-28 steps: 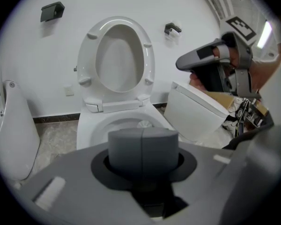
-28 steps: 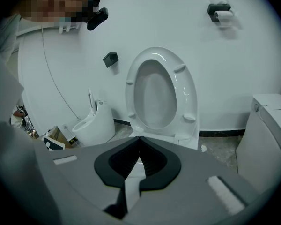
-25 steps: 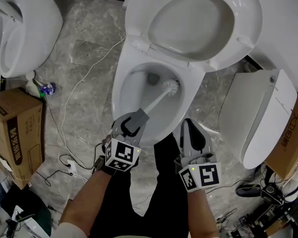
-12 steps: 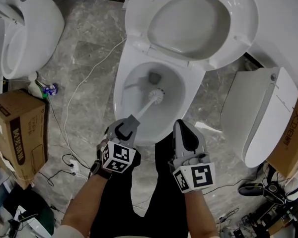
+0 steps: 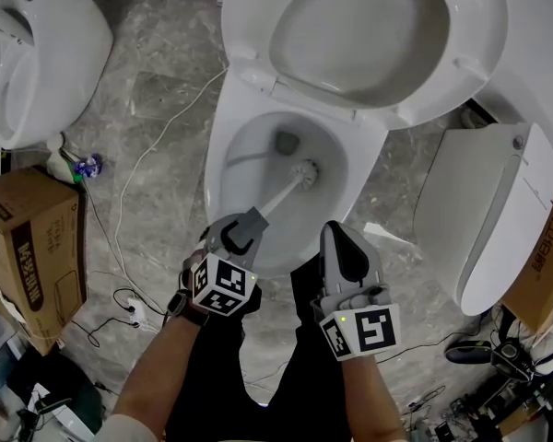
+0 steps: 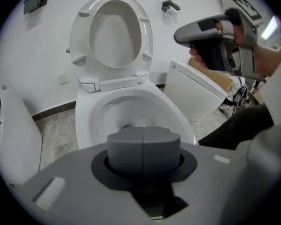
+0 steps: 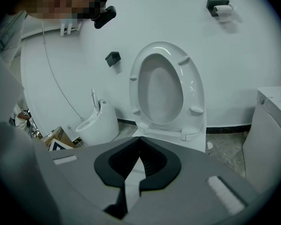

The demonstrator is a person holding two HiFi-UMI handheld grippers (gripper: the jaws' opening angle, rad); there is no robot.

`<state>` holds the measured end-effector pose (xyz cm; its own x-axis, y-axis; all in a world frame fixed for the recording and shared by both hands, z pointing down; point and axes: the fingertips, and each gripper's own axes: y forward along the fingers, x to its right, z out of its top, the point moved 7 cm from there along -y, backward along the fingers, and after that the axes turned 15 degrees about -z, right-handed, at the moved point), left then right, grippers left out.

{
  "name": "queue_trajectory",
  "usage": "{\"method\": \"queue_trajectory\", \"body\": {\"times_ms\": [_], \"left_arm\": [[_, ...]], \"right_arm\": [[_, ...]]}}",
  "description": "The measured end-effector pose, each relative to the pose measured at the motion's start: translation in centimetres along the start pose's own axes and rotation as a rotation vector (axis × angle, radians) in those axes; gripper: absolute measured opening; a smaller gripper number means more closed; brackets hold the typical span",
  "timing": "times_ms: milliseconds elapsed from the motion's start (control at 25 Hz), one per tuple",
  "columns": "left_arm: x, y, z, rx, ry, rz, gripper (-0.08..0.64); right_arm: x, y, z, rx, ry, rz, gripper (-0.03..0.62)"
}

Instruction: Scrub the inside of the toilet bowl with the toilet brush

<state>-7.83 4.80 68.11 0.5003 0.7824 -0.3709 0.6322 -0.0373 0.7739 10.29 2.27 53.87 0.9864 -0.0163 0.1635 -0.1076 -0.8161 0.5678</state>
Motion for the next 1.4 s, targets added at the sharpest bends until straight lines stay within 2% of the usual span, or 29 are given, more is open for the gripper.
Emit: {"method": "queue_trajectory", "body": {"times_ms": [560,720,1160,1280,1400], "left_arm": [[-4.0,1.9,3.6,0.094,0.019,0.059,0.153],[-5.1,1.6,3.2,0.115,-0.026,0.103,0.153],[-6.5,-1.1,1.6,0.075,-0.146,0.227,0.153],[-6.0,-1.8,1.0,0.044,-0.143,0.239,0.153],[-5.2,-1.8,0.8,-0.011,-0.104,0.24,0.153]], "right_arm": [[2.2,1.7,-0.7,0.018,0.02,-0.025,0.012],[2.5,2.0,-0.7,0.018,0.02,-0.022,0.012],[3.2,1.3,-0.4,0.002,0.027,-0.02,0.012],[3.2,0.9,-0.1,0.002,0.03,-0.018,0.012],[3.3,0.6,0.0,-0.001,0.031,-0.017,0.012]]}}
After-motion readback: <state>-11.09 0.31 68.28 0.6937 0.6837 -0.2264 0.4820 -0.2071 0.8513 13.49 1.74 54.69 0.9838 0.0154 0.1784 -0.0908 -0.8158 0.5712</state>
